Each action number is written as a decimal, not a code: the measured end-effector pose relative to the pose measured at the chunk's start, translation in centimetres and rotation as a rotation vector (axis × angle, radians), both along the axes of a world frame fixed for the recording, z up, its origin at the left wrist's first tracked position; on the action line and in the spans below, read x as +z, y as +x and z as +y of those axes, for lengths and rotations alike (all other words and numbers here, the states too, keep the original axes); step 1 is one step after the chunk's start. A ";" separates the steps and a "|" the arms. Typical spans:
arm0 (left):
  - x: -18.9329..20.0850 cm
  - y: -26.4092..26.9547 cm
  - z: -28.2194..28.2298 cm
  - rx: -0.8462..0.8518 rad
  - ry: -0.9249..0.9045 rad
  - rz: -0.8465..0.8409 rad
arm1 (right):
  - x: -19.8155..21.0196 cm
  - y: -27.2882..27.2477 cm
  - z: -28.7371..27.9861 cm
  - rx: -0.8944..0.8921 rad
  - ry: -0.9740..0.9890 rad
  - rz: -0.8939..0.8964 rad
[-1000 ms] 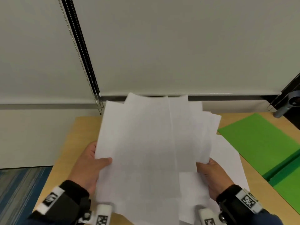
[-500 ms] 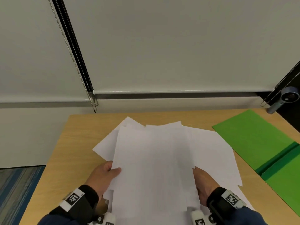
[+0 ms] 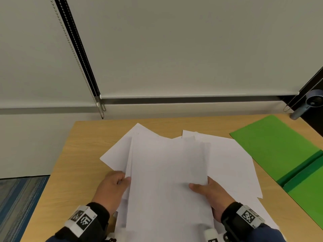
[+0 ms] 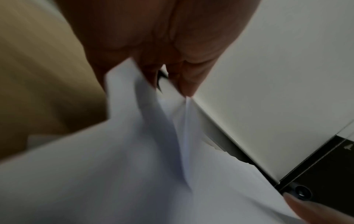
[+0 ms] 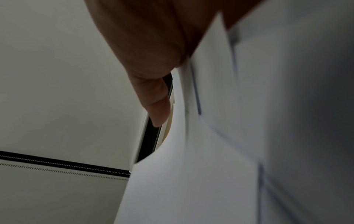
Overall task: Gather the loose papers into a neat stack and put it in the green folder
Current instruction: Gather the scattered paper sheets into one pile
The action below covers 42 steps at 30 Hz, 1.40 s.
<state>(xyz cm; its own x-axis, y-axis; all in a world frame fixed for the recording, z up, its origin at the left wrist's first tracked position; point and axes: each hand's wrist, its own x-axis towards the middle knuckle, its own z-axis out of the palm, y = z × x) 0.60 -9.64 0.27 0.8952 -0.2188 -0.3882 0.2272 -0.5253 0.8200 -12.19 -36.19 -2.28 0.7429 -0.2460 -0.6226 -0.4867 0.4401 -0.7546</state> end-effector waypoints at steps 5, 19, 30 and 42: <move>1.1 -1.3 -1.1 -0.077 0.113 -0.251 | -0.3 -0.4 0.2 0.057 -0.027 -0.021; 5.4 2.6 -0.1 -0.004 0.235 -0.287 | -1.3 -1.2 0.2 0.029 -0.098 0.028; 1.2 1.2 -0.7 0.038 -0.040 0.309 | -1.0 -2.3 0.0 0.020 -0.027 -0.017; 4.4 1.6 -0.1 0.075 -0.076 0.006 | -1.2 -3.0 0.0 0.025 -0.053 -0.044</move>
